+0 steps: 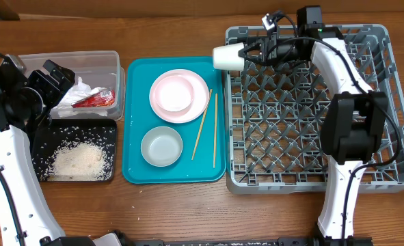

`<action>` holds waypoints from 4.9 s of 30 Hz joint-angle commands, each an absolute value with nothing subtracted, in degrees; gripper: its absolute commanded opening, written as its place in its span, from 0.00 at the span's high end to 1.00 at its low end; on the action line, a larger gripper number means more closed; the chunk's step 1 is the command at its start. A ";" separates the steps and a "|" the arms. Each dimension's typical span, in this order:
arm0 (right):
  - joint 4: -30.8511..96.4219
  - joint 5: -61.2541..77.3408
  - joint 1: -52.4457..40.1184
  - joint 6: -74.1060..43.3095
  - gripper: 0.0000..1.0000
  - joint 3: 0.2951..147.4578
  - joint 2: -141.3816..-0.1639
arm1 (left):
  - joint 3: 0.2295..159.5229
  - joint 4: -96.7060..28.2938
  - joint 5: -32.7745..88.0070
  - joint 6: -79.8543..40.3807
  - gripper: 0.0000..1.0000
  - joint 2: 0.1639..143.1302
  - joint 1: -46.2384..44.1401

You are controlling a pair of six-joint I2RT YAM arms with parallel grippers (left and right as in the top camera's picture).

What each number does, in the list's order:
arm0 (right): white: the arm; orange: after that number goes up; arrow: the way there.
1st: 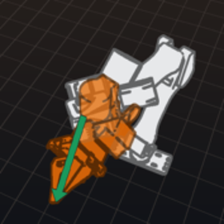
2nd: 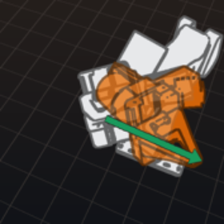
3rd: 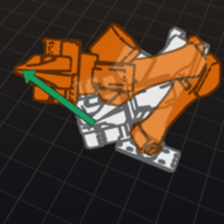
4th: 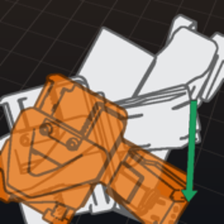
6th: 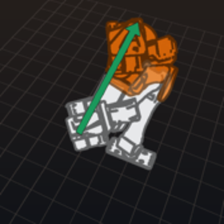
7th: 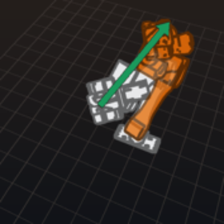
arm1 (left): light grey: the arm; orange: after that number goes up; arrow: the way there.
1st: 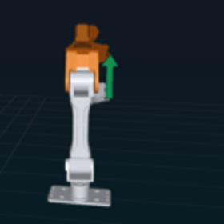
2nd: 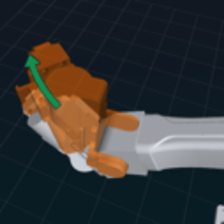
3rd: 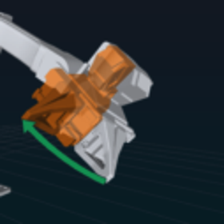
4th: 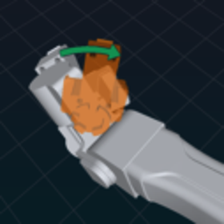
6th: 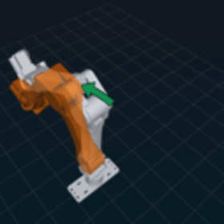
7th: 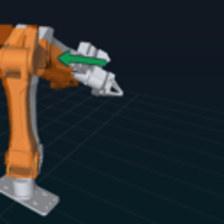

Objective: Sort waste into correct bins and load items into the dishwasher
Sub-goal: 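Lower the cup upside down into the rack and open the right gripper, then move the right gripper back over the teal tray to the grey bowl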

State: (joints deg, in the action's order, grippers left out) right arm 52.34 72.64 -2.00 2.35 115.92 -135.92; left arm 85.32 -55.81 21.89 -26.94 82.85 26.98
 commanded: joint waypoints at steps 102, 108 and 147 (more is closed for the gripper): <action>62.70 19.53 -6.59 -1.63 0.93 106.63 -109.43 | 86.83 -55.88 21.89 -27.46 0.00 82.76 26.55; 63.94 13.15 -18.92 -3.22 0.89 106.54 -108.51 | 86.83 -55.88 21.87 -27.46 0.00 82.76 26.55; 60.27 3.53 -61.43 -15.51 0.74 101.58 -120.68 | 86.83 -55.88 21.89 -27.46 0.00 82.78 26.55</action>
State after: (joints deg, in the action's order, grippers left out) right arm 60.71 4.84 -61.54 -14.35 101.60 -120.53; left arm 85.34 -55.81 21.89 -26.94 82.85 26.98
